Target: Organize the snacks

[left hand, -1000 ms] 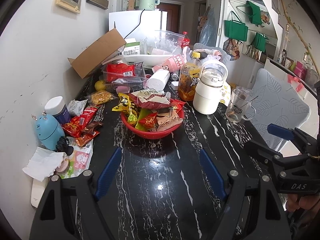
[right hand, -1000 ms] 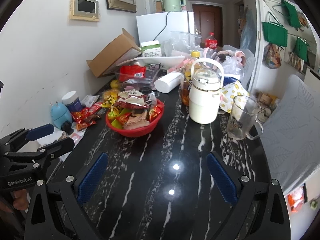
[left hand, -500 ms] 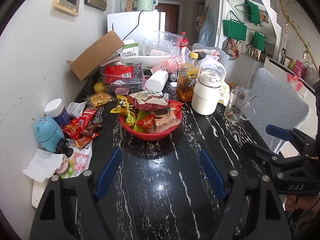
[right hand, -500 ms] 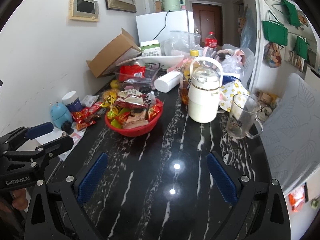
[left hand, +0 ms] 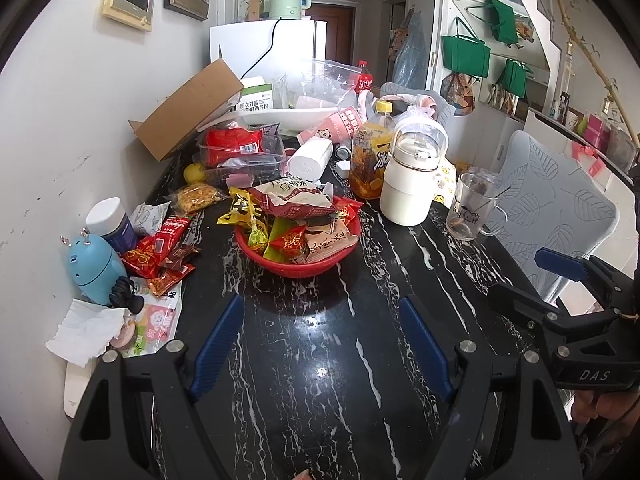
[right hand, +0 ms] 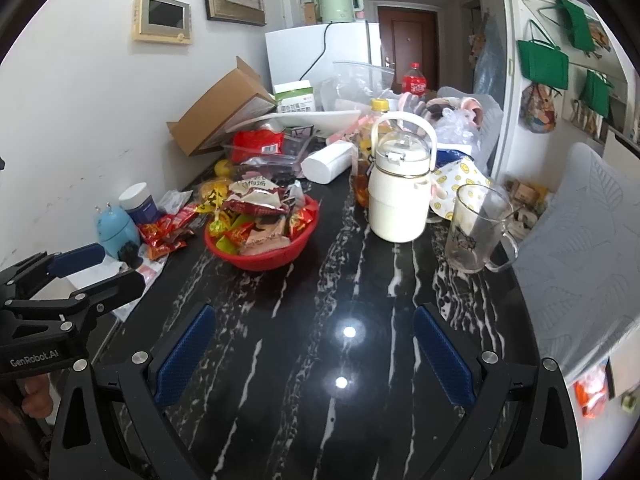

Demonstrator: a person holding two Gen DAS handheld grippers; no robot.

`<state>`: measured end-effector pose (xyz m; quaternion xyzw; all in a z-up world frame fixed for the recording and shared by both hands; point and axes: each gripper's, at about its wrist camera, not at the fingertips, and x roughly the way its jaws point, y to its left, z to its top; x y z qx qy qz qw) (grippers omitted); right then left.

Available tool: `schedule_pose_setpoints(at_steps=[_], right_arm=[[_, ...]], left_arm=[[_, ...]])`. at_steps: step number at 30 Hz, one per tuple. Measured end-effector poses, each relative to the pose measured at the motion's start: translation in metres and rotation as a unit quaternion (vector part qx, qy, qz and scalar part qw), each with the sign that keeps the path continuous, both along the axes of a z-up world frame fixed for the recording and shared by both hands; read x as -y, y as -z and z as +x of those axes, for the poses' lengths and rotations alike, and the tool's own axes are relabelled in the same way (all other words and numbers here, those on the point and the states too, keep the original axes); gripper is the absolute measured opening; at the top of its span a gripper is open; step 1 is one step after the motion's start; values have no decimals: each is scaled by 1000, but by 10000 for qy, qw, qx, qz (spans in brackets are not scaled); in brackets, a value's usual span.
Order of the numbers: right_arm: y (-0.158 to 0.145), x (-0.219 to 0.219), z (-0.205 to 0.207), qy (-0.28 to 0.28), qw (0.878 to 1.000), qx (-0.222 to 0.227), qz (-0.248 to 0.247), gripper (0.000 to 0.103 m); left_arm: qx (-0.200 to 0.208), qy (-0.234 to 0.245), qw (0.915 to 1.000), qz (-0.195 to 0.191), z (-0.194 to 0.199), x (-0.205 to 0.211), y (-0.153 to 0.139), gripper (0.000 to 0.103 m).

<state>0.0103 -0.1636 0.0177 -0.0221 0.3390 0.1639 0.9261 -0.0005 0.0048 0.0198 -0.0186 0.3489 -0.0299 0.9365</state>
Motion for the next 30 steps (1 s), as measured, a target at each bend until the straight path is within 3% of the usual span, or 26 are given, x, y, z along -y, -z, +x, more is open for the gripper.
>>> schedule_pose_setpoints(at_steps=[15,30], right_arm=[[-1,1,-2,20,10000,21,-31,100],[8,5,-8,49,9999,-55,73,100]], left_arm=[[44,-33,10000,68,-3,-1,-1,80],[-163,10,9999,7,-3,5,12,80]])
